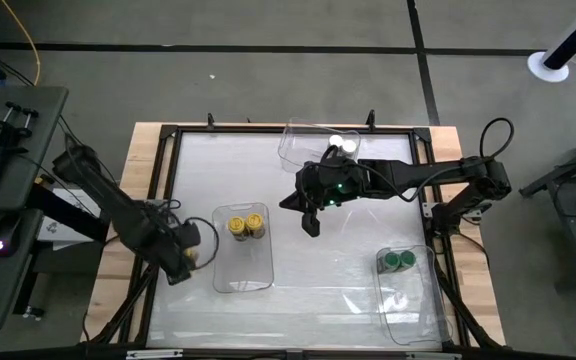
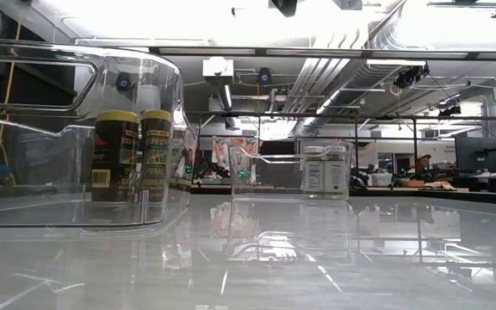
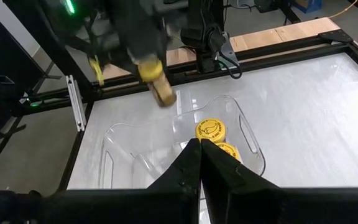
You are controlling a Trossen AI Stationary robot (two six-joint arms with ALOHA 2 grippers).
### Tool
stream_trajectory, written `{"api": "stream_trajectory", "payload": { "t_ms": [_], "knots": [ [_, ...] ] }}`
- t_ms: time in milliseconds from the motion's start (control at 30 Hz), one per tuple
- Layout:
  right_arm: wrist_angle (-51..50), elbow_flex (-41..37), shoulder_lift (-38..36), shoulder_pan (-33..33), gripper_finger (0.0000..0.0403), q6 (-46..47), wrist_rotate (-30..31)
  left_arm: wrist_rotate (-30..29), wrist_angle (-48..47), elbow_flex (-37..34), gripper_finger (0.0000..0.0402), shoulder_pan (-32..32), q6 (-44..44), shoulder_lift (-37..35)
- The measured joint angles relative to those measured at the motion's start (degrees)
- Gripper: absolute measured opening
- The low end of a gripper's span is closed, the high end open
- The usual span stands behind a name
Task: Sort spices by type
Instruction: Put the yellow seasoning bottle into the left transparent bin
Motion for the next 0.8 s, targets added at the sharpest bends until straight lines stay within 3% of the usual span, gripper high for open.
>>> {"api": "stream_trajectory", "payload": {
  "t_ms": [133, 267, 367, 467, 633, 800],
  "knots": [
    [-0.57, 0.00, 0.02, 0.00, 0.0000, 0.02, -0.01, -7.82, -9.83, 12.95, 0.0182, 1.98, 4.89, -1.33],
    [-0.74, 0.00, 0.02, 0.00, 0.0000, 0.07, -0.02, -13.42, -5.10, 21.88, 0.0182, 5.12, 22.12, -0.59],
    [-0.89, 0.00, 0.02, 0.00, 0.0000, 1.00, -0.07, -11.91, 0.88, 22.80, 0.0182, 8.36, 35.06, 2.28],
    [-0.89, 0.00, 0.02, 0.00, 0.0000, 1.09, -0.46, -9.59, -0.08, 22.23, 0.0182, 11.30, 43.84, 7.68],
    [-0.89, -0.01, 0.02, 0.00, 0.0000, 1.53, -0.46, -8.22, -6.14, 21.97, 0.0182, 13.55, 51.74, 16.50],
    [-0.89, -0.01, 0.02, 0.00, 0.0000, 1.55, -0.47, -7.33, -3.99, 22.00, 0.0182, 13.77, 58.15, 20.72]
  ]
}}
